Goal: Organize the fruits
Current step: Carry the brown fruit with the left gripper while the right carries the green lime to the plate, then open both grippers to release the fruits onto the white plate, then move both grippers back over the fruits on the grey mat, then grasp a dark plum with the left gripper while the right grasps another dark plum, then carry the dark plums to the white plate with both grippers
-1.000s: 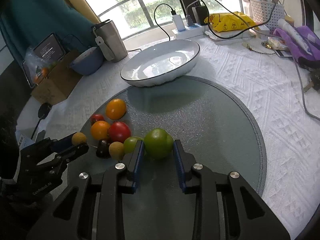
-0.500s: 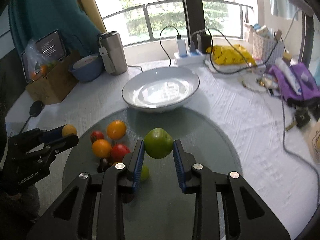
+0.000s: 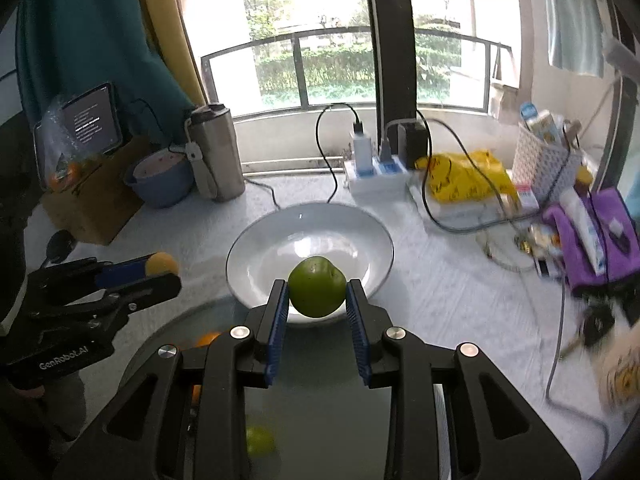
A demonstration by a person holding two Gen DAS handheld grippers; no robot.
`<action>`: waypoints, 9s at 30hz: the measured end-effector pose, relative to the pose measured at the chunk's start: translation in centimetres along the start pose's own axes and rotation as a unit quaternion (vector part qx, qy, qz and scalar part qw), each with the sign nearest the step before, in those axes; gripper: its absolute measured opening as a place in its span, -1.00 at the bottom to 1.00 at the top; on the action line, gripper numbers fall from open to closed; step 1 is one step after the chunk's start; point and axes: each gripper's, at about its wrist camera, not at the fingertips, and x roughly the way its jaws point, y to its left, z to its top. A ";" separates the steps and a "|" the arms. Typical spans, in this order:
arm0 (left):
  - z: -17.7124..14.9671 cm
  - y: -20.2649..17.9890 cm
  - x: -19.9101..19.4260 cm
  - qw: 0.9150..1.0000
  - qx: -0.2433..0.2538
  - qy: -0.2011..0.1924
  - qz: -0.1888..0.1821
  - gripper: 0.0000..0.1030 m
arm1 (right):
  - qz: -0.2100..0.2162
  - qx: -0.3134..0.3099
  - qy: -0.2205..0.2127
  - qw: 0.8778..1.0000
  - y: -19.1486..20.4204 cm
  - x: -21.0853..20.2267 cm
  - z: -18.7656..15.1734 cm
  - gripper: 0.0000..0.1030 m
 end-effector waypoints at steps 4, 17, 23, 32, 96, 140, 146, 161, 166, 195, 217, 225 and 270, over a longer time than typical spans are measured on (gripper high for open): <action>1.7 0.5 1.0 1.000 0.003 -0.010 -0.001 -0.42 | -0.005 -0.008 -0.010 1.000 -0.3 0.7 1.7 -0.39; 6.6 0.6 4.3 0.999 0.029 -0.023 -0.006 -0.42 | -0.015 -0.030 -0.018 0.999 -1.4 3.8 5.8 -0.39; 8.3 1.3 7.1 0.999 0.030 -0.025 -0.014 -0.42 | -0.018 -0.045 -0.010 0.999 -1.2 6.5 7.3 -0.39; 8.9 2.7 11.8 0.999 0.028 0.026 -0.025 -0.42 | -0.026 -0.063 0.021 0.997 -1.2 11.0 8.1 -0.39; 4.5 0.1 -4.3 0.996 0.016 -0.065 0.066 -0.21 | -0.011 -0.050 -0.038 0.998 2.8 -3.0 4.9 0.05; -11.4 -3.4 -9.0 0.999 0.003 0.025 0.022 -0.21 | -0.007 -0.044 0.007 0.999 4.4 -8.7 -8.2 0.05; -12.9 -3.4 -7.9 0.999 0.004 0.038 0.039 -0.21 | 0.015 -0.045 0.055 0.997 4.8 -5.6 -10.6 0.05; -12.5 -3.1 -7.8 0.999 -0.015 0.043 0.012 -0.70 | 0.034 -0.040 0.068 0.996 4.7 -4.4 -11.1 0.05; -12.1 -3.8 -8.4 0.999 0.007 0.038 0.037 -0.61 | 0.043 -0.043 0.079 0.995 4.9 -3.9 -11.5 0.05; -11.2 -3.3 -4.9 0.997 -0.013 0.071 0.003 0.74 | 0.074 -0.049 0.101 0.991 4.5 -1.9 -12.5 -0.09; -9.6 -5.3 1.3 0.990 0.037 0.135 0.008 0.20 | 0.120 -0.024 0.083 0.989 1.8 -3.7 -12.4 -0.39; -9.6 -5.2 0.9 0.990 0.043 0.132 0.008 -0.36 | 0.122 -0.021 0.085 0.989 1.8 -3.4 -12.3 -0.39; -2.2 -1.0 -6.0 1.000 0.006 -0.011 0.001 -0.42 | 0.073 -0.062 0.021 0.995 3.9 -5.5 -3.6 -0.38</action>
